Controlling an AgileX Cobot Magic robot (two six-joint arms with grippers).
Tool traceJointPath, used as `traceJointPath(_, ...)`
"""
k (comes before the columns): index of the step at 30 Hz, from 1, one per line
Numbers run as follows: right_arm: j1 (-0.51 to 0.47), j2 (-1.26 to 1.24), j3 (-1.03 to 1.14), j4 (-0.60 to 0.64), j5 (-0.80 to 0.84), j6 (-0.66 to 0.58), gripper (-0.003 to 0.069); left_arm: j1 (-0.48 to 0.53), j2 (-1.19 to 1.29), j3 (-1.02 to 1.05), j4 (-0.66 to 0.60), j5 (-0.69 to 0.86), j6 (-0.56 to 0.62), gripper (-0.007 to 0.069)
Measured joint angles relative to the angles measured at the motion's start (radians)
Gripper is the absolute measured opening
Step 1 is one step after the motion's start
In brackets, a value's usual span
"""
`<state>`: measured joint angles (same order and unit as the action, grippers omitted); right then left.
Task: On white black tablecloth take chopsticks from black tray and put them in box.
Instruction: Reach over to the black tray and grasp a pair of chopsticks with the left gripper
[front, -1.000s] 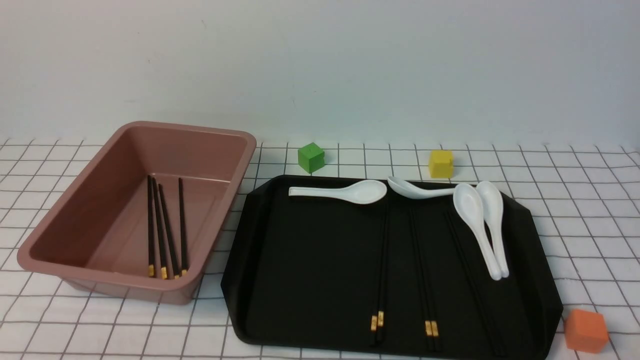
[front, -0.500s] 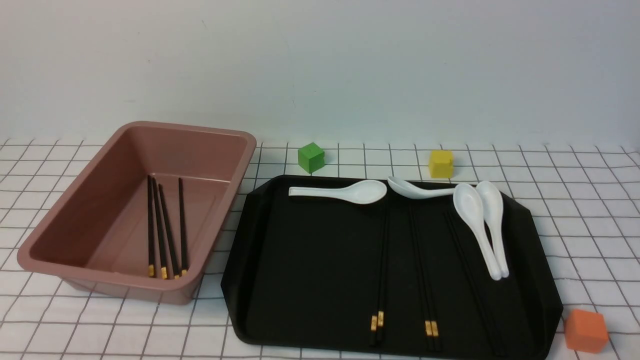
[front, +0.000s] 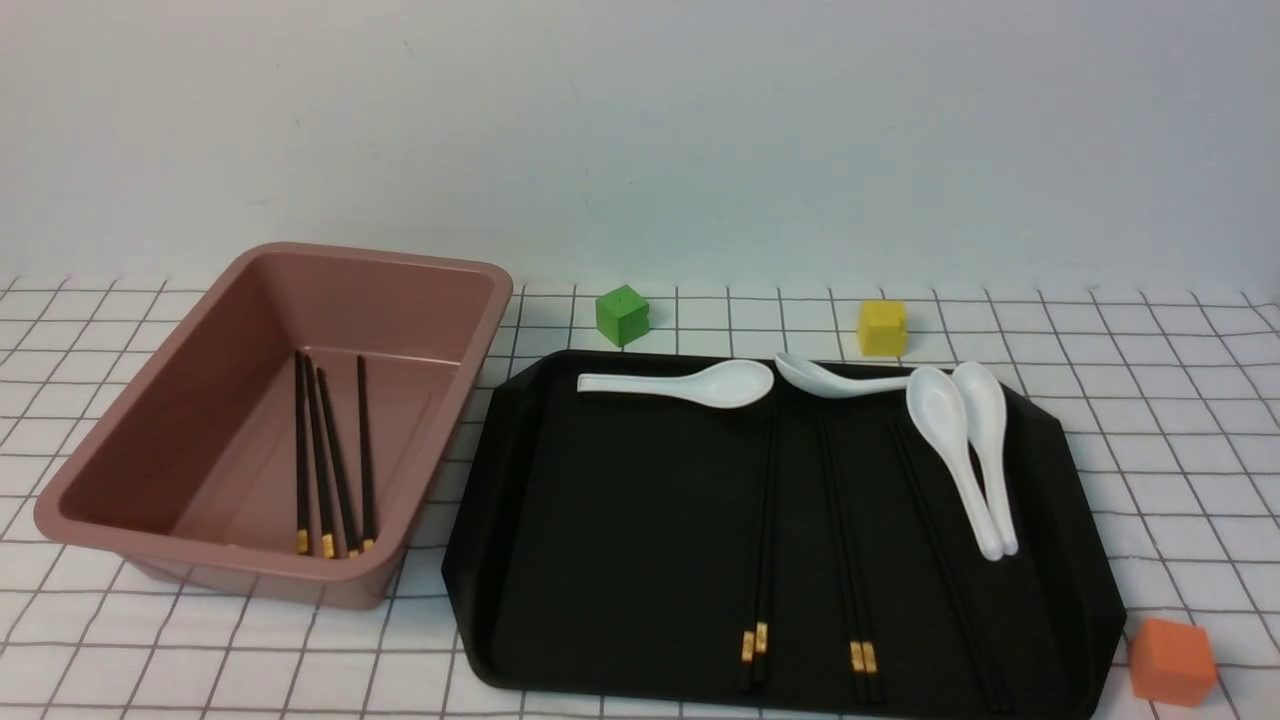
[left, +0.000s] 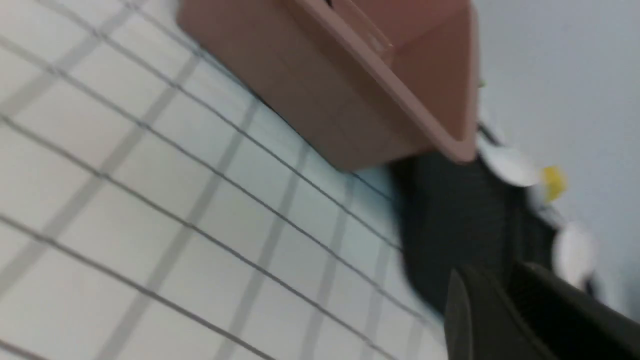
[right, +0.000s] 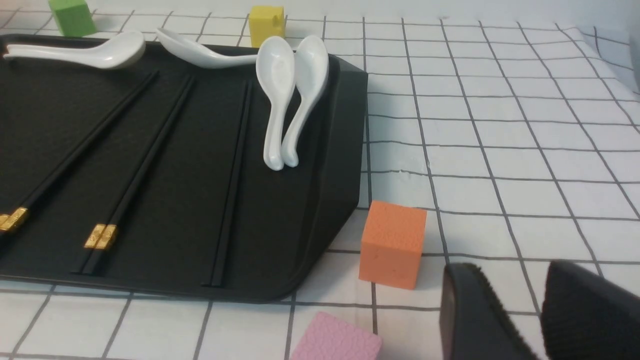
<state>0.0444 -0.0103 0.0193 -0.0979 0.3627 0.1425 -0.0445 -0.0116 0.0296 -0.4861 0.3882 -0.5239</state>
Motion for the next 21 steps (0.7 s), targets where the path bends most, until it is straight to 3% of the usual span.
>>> traceJointPath(1, 0.0, 0.0, 0.0, 0.0, 0.0, 0.0, 0.0239, 0.0, 0.0, 0.0, -0.116, -0.005, -0.073, 0.0111)
traceJointPath(2, 0.0, 0.0, 0.0, 0.0, 0.0, 0.0, 0.0239, 0.0, 0.0, 0.0, -0.132, -0.004, -0.073, 0.0111)
traceJointPath(3, 0.0, 0.0, 0.0, 0.0, 0.0, 0.0, 0.0239, 0.0, 0.0, 0.0, -0.259, -0.015, -0.132, 0.0113)
traceJointPath(6, 0.0, 0.0, 0.0, 0.0, 0.0, 0.0, 0.0239, 0.0, 0.0, 0.0, -0.415, -0.048, -0.169, 0.0113)
traceJointPath(9, 0.0, 0.0, 0.0, 0.0, 0.0, 0.0, 0.0239, 0.0, 0.0, 0.0, -0.577, -0.097, -0.165, 0.0113)
traceJointPath(11, 0.0, 0.0, 0.0, 0.0, 0.0, 0.0, 0.0239, 0.0, 0.0, -0.022, -0.643, -0.103, -0.097, 0.0102)
traceJointPath(16, 0.0, 0.0, 0.0, 0.0, 0.0, 0.0, 0.0239, 0.0, 0.055, -0.297, -0.661, -0.075, 0.254, -0.0013)
traceJointPath(18, 0.0, 0.0, 0.0, 0.0, 0.0, 0.0, 0.0239, 0.0, 0.162, -0.424, -0.607, 0.005, 0.33, -0.0013)
traceJointPath(21, 0.0, 0.0, 0.0, 0.0, 0.0, 0.0, 0.0239, 0.0, 0.417, -0.607, -0.415, 0.255, 0.35, -0.0013)
